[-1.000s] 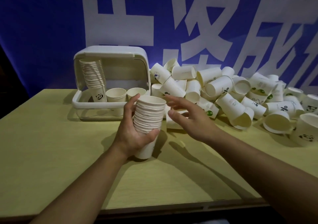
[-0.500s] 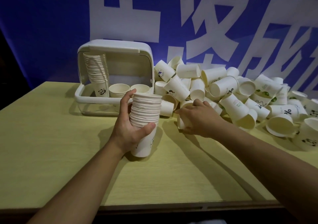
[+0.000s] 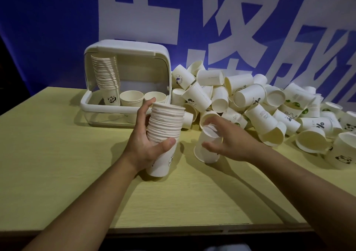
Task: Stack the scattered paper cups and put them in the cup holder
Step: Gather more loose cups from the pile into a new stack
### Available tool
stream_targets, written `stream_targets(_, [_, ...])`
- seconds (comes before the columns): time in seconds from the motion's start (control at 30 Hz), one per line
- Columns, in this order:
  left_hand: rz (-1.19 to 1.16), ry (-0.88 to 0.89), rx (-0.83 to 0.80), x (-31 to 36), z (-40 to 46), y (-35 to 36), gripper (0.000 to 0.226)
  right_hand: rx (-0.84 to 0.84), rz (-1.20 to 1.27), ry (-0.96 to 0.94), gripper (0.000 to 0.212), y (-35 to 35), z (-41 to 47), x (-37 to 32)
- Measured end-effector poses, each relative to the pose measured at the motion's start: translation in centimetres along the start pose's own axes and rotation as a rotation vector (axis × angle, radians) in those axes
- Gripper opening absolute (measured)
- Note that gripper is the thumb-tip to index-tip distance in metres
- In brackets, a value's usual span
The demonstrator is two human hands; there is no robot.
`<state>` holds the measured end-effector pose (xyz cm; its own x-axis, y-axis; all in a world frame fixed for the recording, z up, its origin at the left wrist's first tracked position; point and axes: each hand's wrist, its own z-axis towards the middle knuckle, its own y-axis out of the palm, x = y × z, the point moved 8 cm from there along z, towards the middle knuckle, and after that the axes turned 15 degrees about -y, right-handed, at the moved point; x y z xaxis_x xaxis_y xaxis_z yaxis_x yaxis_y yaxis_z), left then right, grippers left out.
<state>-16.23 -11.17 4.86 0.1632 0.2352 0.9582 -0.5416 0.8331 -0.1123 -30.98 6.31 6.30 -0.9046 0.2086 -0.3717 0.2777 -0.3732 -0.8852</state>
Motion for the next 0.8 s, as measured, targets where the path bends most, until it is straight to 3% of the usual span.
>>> stream_targets(0.07, [0.0,0.013,-0.022,0.2,-0.1,0.3,0.097,0.049,-0.003,0.025,0.054,-0.6,0.4,-0.3])
stream_targets(0.13, [-0.012,0.012,-0.038,0.3,-0.3,0.4,0.094,0.232,0.031,0.024,0.051,-2.4,0.6,-0.9])
stream_targets(0.23, [-0.017,0.014,-0.047,0.5,-0.4,0.6,0.094,0.529,0.301,0.058,0.046,-4.9,0.5,-1.4])
stream_targets(0.33, [0.002,-0.001,-0.081,0.4,-0.4,0.9,0.098,0.644,0.515,0.045,0.045,-5.1,1.0,-2.9])
stream_targets(0.43, [0.008,-0.009,-0.132,0.2,-0.7,1.4,0.101,0.65,0.609,-0.036,0.037,-4.5,2.0,-5.0])
stream_targets(0.53, [-0.001,-0.015,-0.155,0.5,-1.0,1.9,0.104,0.642,0.711,-0.083,0.012,-3.5,3.0,-6.5])
stream_targets(0.6, [-0.014,-0.024,-0.167,0.6,-1.0,1.9,0.111,0.639,0.702,-0.093,0.007,-3.2,3.4,-7.0])
stream_targets(0.63, [-0.017,-0.034,-0.169,0.7,-1.0,1.9,0.113,0.627,0.7,-0.091,0.008,-3.0,3.6,-7.2])
stream_targets(0.73, [-0.043,-0.039,-0.165,0.7,-0.9,1.7,0.112,0.583,0.719,-0.075,0.05,-2.9,4.1,-7.1])
stream_targets(0.8, [-0.055,-0.037,-0.157,0.6,-0.9,1.7,0.107,0.546,0.684,-0.079,0.051,-3.0,4.2,-7.2])
